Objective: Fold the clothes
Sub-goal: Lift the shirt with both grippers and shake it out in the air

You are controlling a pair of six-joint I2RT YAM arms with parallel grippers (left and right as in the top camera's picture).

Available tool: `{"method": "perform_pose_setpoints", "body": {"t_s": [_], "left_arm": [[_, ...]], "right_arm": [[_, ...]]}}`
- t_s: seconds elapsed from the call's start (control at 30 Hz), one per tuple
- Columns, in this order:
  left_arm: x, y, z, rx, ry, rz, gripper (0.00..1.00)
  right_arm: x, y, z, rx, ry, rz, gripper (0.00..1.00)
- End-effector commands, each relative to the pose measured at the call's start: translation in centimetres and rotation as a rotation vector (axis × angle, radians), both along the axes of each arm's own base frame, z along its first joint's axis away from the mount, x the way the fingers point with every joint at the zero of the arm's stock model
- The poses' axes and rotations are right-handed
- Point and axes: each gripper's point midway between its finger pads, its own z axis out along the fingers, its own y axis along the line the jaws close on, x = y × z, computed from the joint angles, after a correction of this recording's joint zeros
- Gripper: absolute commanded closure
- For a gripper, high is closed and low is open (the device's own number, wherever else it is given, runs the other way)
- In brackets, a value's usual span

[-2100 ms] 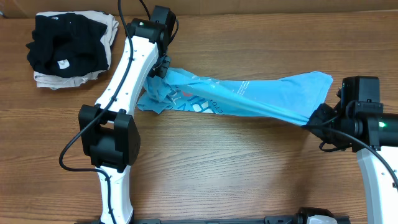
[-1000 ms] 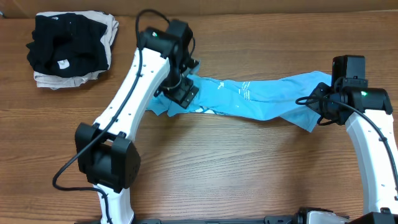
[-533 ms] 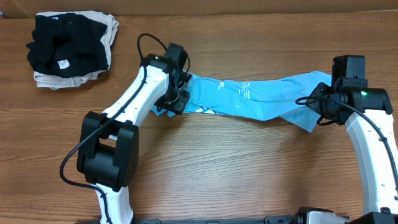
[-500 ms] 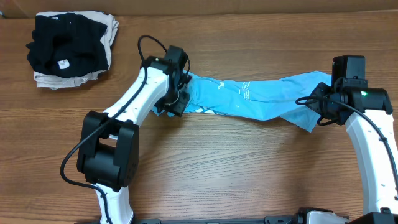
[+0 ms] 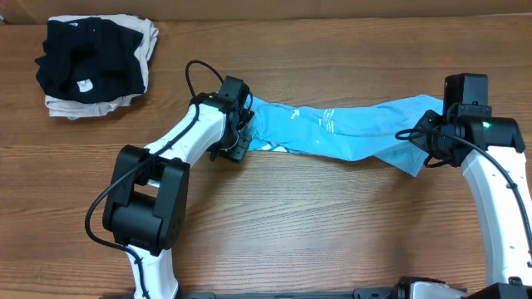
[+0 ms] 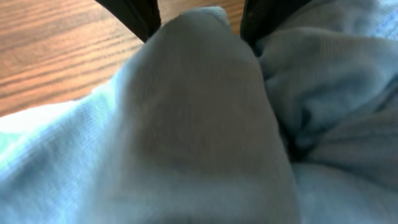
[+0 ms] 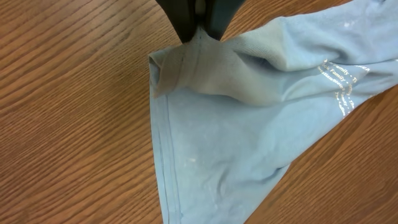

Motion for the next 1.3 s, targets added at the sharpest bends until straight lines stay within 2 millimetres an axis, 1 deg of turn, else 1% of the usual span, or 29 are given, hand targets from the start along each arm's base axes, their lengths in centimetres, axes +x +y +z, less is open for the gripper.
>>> {"method": "perform_pose_setpoints", "body": {"t_s": [0.0, 0.03, 0.07, 0.1, 0.13, 0.2, 0.27, 0.3, 0.33, 0.37, 0.4, 0.43, 0.47, 0.5, 0.53, 0.57, 0.63, 0.67, 0.7, 0.73, 0.8, 0.87, 0.93, 0.97, 1.07, 1.1, 1.17, 1.27], "left_arm": [[0.2, 0.0, -0.3, 0.017, -0.017, -0.021, 0.64], [0.3, 0.0, -0.2, 0.02, -0.022, -0.02, 0.68], [0.3, 0.0, -0.2, 0.02, -0.024, -0.02, 0.78], [0.3, 0.0, -0.2, 0.02, -0.024, -0.02, 0.91], [0.3, 0.0, -0.2, 0.02, -0.024, -0.02, 0.96], [0.4, 0.1, -0.2, 0.023, -0.025, -0.019, 0.96], [0.7, 0.7, 0.1, 0.056, -0.041, 0.024, 0.96], [1.3, 1.1, 1.1, 0.073, -0.058, 0.083, 0.96], [1.9, 1.1, 2.0, 0.068, -0.068, 0.108, 0.96], [2.7, 1.1, 3.3, 0.059, -0.082, 0.128, 0.96], [4.1, 1.1, 6.2, 0.049, -0.113, 0.144, 0.96], [4.9, 1.2, 7.7, 0.048, -0.131, 0.152, 0.96], [6.0, 1.8, 10.3, 0.055, -0.168, 0.169, 0.96], [6.7, 2.2, 12.3, 0.059, -0.197, 0.182, 0.96], [8.1, 3.4, 16.7, 0.07, -0.269, 0.214, 0.96], [8.6, 4.2, 19.1, 0.074, -0.312, 0.234, 0.96], [9.4, 5.7, 23.3, 0.086, -0.397, 0.271, 0.96], [9.7, 6.6, 25.7, 0.095, -0.448, 0.294, 0.96], [9.7, 7.3, 27.2, 0.101, -0.482, 0.309, 0.96], [9.8, 8.1, 29.5, 0.106, -0.534, 0.331, 0.96], [9.5, 9.4, 32.7, 0.116, -0.609, 0.36, 0.96], [9.1, 10.4, 35.2, 0.126, -0.671, 0.384, 0.96], [8.6, 11.3, 37.3, 0.141, -0.724, 0.41, 0.96], [7.9, 12.5, 39.3, 0.183, -0.781, 0.446, 0.96], [6.8, 14.3, 42.0, 0.253, -0.863, 0.507, 0.96], [6.3, 14.9, 43.2, 0.271, -0.9, 0.531, 0.96], [5.2, 15.8, 45.4, 0.282, -0.966, 0.572, 0.96], [3.1, 16.2, 48.6, 0.235, -1.057, 0.598, 0.96]], "right_arm": [[0.6, -0.6, 1.2, -0.018, -0.037, -0.012, 0.96], [0.6, -0.6, 1.2, -0.018, -0.037, -0.011, 0.96], [0.6, -0.6, 1.2, -0.018, -0.037, -0.012, 0.96], [0.6, -0.6, 1.2, -0.018, -0.037, -0.012, 0.96], [0.6, -0.6, 1.2, -0.018, -0.037, -0.011, 0.96], [0.6, -0.6, 1.2, -0.018, -0.037, -0.012, 0.96], [0.6, -0.6, 1.2, -0.018, -0.038, -0.012, 0.96], [0.7, -0.6, 1.3, -0.019, -0.042, -0.012, 0.96], [0.9, -0.6, 1.4, -0.019, -0.051, -0.012, 0.96], [1.0, -0.6, 1.6, -0.019, -0.06, -0.012, 0.96], [1.2, -0.5, 2.2, -0.017, -0.072, -0.01, 0.96], [1.2, -0.5, 2.8, -0.015, -0.079, -0.009, 0.96], [1.2, -0.5, 3.7, -0.016, -0.09, -0.009, 0.96], [1.2, -0.5, 4.5, -0.017, -0.1, -0.009, 0.96], [1.2, -0.5, 6.5, -0.022, -0.13, -0.006, 0.96], [1.1, -0.5, 7.6, -0.024, -0.147, -0.006, 0.96], [1.0, -0.5, 9.9, -0.033, -0.186, 0.005, 0.96], [0.9, -0.5, 11.3, -0.039, -0.209, 0.01, 0.96], [0.8, -0.5, 12.2, -0.041, -0.226, 0.01, 0.96], [0.6, -0.5, 13.2, -0.043, -0.243, 0.01, 0.96], [0.3, -0.5, 15.0, -0.05, -0.275, 0.014, 0.96], [-0.1, -0.4, 16.3, -0.053, -0.297, 0.015, 0.96], [-0.6, -0.4, 17.4, -0.055, -0.316, 0.015, 0.96], [-1.3, -0.3, 18.5, -0.057, -0.336, 0.014, 0.96], [-2.5, -0.2, 20.6, -0.065, -0.381, 0.012, 0.96], [-3.1, -0.2, 21.7, -0.07, -0.405, 0.016, 0.96], [-4.4, -0.1, 23.7, -0.083, -0.454, 0.024, 0.96], [-6.9, -0.1, 26.9, -0.107, -0.538, 0.014, 0.96]]}}
